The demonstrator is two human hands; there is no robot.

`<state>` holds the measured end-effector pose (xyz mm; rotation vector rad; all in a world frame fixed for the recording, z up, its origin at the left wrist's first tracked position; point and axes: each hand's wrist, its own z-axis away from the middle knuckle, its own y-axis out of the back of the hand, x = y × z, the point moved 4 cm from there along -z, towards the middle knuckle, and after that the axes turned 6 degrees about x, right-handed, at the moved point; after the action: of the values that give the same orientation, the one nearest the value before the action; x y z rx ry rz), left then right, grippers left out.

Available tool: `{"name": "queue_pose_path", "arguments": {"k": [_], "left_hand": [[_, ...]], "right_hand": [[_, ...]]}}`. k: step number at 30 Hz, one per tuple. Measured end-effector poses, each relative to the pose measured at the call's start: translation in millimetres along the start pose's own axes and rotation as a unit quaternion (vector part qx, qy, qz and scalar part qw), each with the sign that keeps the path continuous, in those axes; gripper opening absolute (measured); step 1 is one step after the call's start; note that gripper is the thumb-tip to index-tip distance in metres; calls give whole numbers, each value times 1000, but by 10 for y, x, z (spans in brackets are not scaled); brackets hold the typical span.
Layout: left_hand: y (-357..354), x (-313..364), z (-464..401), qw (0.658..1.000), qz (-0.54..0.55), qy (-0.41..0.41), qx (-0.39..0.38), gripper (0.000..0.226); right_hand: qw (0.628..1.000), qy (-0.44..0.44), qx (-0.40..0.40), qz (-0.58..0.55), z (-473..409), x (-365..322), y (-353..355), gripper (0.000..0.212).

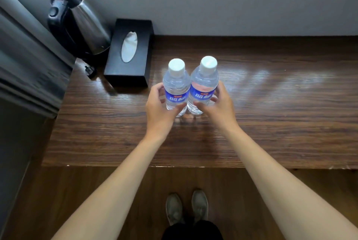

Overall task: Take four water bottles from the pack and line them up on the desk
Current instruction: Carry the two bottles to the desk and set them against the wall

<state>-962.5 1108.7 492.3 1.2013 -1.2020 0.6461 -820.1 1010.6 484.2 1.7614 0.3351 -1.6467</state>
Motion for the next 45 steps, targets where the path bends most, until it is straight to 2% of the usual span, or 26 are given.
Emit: {"name": "queue_pose_path", "arguments": {"k": [6,12,14,17,20,23,34,45], "left_hand": [[-52,-133,44,1000,11,7,-5,68],[-92,-231,99,1000,9,12,13,55],[-105,-233,107,1000,16,10,21,54],[-124,-248,151,999,20,8,33,53],[-140,-286,190,999,25,13,40,57],[-142,-302,204,999,10,9,51,50],[-144,-338,-55,995,64,23,68,52],[-226,-470,-684,995,65,30,67,52]], "right_hand": [[998,18,-53,-30,-90,61,25,69],[996,9,-81,-41,-108,127,49,72],[998,28,-60,-9,-74,168,9,78],[997,26,26,65,38,321,-87,85],[992,22,84,95,150,389,-192,75],[986,22,125,111,159,401,-236,65],[984,46,134,104,-41,378,-411,63],[980,44,144,128,-536,213,-639,62]]}}
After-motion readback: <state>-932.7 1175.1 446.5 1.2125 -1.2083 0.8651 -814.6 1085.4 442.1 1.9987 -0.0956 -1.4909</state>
